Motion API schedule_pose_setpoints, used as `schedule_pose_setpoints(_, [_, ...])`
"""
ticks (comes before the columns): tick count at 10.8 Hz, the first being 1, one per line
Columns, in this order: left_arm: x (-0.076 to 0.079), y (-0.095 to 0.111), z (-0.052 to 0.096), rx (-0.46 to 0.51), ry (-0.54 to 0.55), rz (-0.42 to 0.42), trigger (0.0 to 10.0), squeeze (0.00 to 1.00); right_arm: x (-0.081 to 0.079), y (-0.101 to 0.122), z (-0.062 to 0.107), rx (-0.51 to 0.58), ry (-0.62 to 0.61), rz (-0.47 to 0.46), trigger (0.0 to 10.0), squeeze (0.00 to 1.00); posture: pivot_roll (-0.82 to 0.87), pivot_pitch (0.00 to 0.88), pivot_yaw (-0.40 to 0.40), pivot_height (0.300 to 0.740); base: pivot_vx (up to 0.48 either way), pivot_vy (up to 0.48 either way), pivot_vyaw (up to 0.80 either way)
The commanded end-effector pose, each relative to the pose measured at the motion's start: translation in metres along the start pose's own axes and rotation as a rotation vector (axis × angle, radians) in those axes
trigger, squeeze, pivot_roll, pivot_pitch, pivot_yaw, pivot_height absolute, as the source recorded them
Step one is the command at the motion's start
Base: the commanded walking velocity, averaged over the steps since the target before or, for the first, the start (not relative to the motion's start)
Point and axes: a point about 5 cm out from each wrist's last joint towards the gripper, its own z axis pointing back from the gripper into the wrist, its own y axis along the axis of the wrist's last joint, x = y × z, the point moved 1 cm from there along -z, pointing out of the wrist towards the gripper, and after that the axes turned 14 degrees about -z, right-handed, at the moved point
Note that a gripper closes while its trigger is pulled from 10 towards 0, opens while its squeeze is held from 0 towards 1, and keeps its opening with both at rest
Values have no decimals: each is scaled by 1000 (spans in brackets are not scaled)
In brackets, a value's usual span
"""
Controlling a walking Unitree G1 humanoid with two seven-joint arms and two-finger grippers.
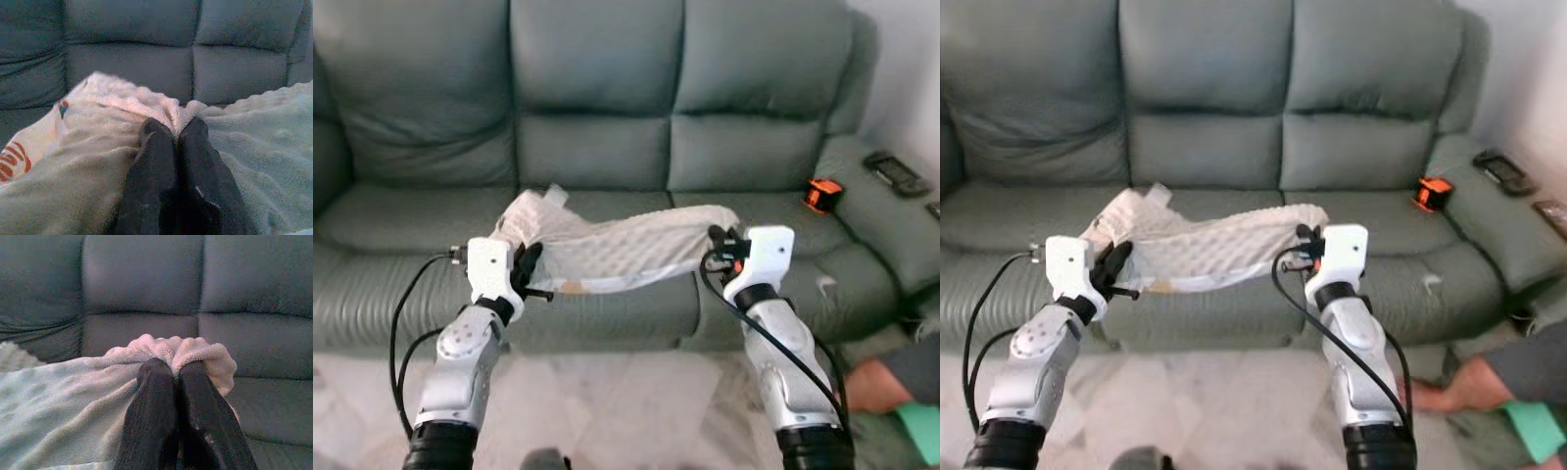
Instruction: Move the pillow to the sofa
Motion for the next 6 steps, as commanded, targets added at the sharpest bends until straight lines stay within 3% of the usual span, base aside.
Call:
schedule_pose_setpoints(1, [13,13,-7,50,-43,-4,10000,0,10,9,1,36,-29,13,10000,0,7,0,-54,740,379,0,0])
schedule_pose_setpoints(3, [13,13,-8,52,-46,-6,10000,0,9,9,1,39,-28,12,10000,0,7,0,-52,740,379,0,0])
schedule_pose_setpoints(6, [12,14,-9,54,-40,-7,10000,0,8,10,0,40,-15,16,10000,0,6,0,-53,740,380,0,800])
